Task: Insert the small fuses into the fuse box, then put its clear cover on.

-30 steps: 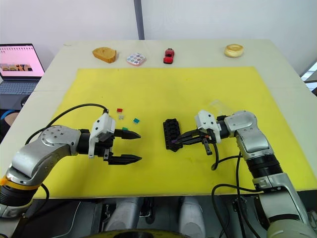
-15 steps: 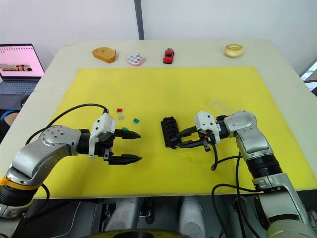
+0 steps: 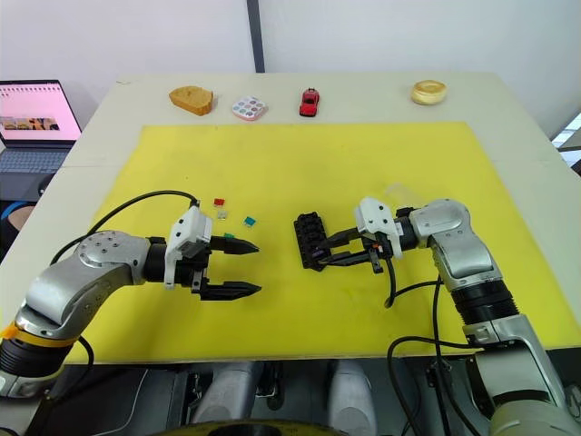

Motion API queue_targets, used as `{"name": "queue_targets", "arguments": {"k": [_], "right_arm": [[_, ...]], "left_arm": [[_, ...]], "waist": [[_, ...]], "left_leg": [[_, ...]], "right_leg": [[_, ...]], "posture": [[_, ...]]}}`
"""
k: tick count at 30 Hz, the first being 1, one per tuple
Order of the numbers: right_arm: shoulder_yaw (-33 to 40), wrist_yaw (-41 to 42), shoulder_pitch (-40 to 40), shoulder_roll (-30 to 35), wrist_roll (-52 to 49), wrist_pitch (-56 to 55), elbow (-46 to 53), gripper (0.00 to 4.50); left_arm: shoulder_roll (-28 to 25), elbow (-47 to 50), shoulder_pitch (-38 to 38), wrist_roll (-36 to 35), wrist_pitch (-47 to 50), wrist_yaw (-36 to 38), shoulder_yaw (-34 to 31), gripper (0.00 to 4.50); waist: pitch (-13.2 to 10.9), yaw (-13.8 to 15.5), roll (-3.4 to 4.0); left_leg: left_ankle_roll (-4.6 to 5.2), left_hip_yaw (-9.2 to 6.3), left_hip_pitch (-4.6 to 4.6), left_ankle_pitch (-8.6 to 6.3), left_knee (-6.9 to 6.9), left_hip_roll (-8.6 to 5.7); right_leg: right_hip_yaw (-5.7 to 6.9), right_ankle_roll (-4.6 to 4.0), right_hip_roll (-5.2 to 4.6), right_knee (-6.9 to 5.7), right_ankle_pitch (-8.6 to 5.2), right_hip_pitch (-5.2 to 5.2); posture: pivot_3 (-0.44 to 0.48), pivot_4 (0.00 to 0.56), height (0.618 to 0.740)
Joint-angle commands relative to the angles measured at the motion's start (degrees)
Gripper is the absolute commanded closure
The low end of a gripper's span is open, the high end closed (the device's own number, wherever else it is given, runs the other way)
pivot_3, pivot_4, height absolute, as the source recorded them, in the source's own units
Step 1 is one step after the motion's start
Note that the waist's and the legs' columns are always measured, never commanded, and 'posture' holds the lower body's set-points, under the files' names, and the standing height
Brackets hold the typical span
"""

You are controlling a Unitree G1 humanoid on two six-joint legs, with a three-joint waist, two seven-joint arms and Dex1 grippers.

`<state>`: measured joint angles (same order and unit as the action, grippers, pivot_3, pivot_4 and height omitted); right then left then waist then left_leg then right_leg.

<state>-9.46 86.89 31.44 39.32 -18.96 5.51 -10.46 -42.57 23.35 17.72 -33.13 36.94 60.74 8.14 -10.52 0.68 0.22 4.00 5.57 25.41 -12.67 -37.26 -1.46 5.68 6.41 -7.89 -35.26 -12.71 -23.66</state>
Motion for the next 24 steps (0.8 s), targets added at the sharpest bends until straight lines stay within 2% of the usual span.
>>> {"name": "queue_targets", "arguments": {"k": [1,24], "right_arm": [[2.14,0.18,1.15,1.08,-1.77,1.71,1.5,3.21],[2.94,-1.92,-1.32,0.86,-4.37,6.48,7.7,3.21]], "left_arm": [[0.08,0.7,-0.33,0.04,-0.96,-0.05,-0.92,0.51],[-0.34,0.22,-1.12,0.19,-1.16,0.47,-1.22,0.51]], "waist": [[0.0,-0.02,0.0],[0.0,0.0,0.0]], "left_leg": [[0.0,0.0,0.0,0.0,0.0,0.0],[0.0,0.0,0.01,-0.02,0.04,0.0]], "right_leg": [[0.0,0.0,0.0,0.0,0.0,0.0],[0.0,0.0,-0.05,0.02,0.0,-0.02]], "posture": [[0.0,0.15,0.74],[0.0,0.15,0.74]]}}
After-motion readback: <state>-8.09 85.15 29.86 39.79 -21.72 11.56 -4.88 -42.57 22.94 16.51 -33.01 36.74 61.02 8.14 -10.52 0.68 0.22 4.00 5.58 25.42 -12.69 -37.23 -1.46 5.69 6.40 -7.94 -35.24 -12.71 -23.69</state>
